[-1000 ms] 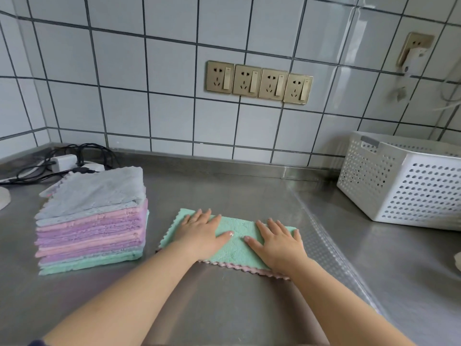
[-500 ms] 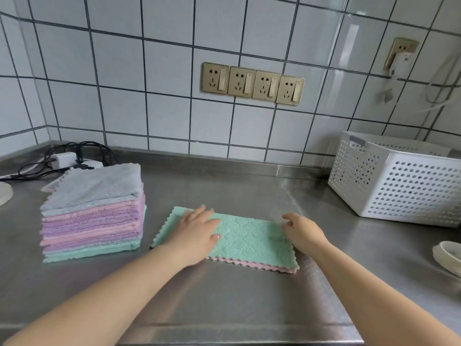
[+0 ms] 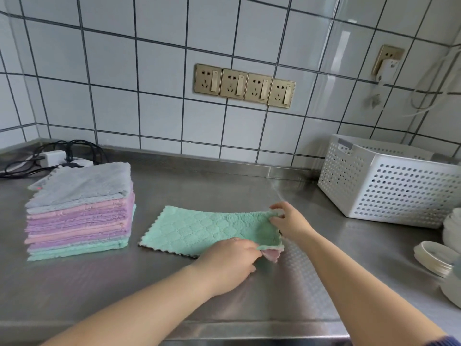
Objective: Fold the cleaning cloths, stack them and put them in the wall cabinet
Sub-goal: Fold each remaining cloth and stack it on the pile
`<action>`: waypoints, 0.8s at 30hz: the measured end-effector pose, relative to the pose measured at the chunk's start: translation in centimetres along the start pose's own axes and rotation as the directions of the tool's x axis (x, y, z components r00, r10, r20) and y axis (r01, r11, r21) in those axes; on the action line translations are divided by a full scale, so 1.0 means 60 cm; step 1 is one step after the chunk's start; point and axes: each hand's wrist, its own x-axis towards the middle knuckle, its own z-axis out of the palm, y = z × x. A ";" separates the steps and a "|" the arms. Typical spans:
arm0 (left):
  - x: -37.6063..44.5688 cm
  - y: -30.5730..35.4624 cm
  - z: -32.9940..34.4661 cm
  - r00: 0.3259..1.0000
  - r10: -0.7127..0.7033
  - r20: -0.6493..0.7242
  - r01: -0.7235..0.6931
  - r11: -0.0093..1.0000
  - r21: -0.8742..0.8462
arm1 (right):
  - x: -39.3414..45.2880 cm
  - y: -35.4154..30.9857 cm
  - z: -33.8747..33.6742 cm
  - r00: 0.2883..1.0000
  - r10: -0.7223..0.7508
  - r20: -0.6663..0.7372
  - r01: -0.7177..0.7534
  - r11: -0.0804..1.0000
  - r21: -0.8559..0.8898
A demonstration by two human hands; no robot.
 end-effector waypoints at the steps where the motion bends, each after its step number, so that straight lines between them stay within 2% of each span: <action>1: -0.002 -0.002 -0.003 0.996 -0.041 -0.075 0.033 0.994 -0.100 | -0.004 -0.005 -0.008 0.999 -0.020 0.042 0.016 0.997 0.075; 4: -0.022 -0.004 -0.021 0.940 -0.193 -0.283 0.062 0.909 -0.413 | -0.032 -0.021 -0.034 0.969 -0.036 0.246 -0.050 0.941 0.333; 6: -0.045 -0.007 -0.032 0.900 -0.299 -0.319 0.047 0.792 -0.609 | -0.045 -0.024 -0.041 0.916 -0.087 0.391 -0.115 0.878 0.466; 9: -0.087 -0.016 -0.047 0.807 -0.510 -0.298 0.103 0.618 -0.779 | -0.053 -0.030 -0.040 0.850 -0.185 0.493 -0.171 0.789 0.590; 11: -0.110 -0.027 -0.056 0.747 -0.610 -0.264 0.092 0.488 -0.868 | -0.055 -0.042 -0.024 0.829 -0.216 0.516 -0.149 0.804 0.576; 13: -0.128 -0.039 -0.066 0.693 -0.691 -0.206 0.080 0.359 -0.930 | -0.056 -0.065 0.003 0.827 -0.187 0.530 -0.108 0.873 0.475; 14: -0.135 -0.044 -0.072 0.679 -0.709 -0.190 0.085 0.333 -0.939 | -0.055 -0.076 0.018 0.829 -0.180 0.530 -0.080 0.899 0.430; 16: -0.151 -0.059 -0.080 0.666 -0.722 -0.187 0.131 0.360 -0.924 | -0.053 -0.101 0.051 0.834 -0.177 0.523 -0.056 0.916 0.398; 19: -0.177 -0.081 -0.082 0.699 -0.708 -0.102 0.290 0.411 -0.864 | -0.057 -0.130 0.094 0.851 -0.152 0.502 -0.080 0.908 0.410; 22: -0.201 -0.110 -0.069 0.724 -0.684 0.092 0.428 0.340 -0.837 | -0.060 -0.146 0.133 0.876 -0.166 0.452 0.019 0.950 0.312; 24: -0.210 -0.121 -0.064 0.714 -0.682 0.157 0.462 0.292 -0.838 | -0.059 -0.148 0.155 0.906 -0.187 0.380 0.127 0.976 0.178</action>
